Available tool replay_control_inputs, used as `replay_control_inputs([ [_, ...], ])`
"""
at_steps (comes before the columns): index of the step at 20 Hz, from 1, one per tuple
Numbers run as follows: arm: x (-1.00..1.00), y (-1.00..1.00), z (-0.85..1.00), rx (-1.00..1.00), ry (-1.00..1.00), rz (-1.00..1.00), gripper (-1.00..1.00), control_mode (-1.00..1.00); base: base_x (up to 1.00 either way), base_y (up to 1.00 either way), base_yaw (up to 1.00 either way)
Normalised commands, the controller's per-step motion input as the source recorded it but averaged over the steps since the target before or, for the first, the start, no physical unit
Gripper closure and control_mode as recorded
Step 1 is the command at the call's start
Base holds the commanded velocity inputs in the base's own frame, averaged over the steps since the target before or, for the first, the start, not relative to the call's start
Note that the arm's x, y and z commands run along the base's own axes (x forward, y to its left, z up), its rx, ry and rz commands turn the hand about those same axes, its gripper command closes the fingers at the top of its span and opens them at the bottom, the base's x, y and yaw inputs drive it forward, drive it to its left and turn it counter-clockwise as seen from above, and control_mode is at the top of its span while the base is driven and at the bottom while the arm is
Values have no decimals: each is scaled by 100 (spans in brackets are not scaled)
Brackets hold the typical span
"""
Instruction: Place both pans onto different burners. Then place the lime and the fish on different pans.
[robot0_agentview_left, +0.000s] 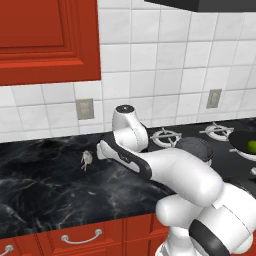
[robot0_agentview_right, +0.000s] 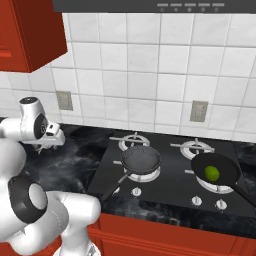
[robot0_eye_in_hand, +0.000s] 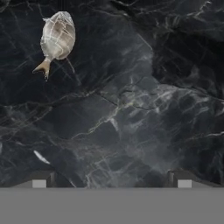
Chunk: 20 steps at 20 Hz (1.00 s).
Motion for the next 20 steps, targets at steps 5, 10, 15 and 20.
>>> replay_control_inputs([
  [5,31,11,-14,2,0,0,-100,-100,0,0,0],
  [10,30,16,-8,2,0,0,-100,-100,0,0,0],
  [15,34,22,-22,0,0,0,-100,-100,0,0,0],
  [20,27,24,-24,0,0,0,-100,-100,0,0,0],
])
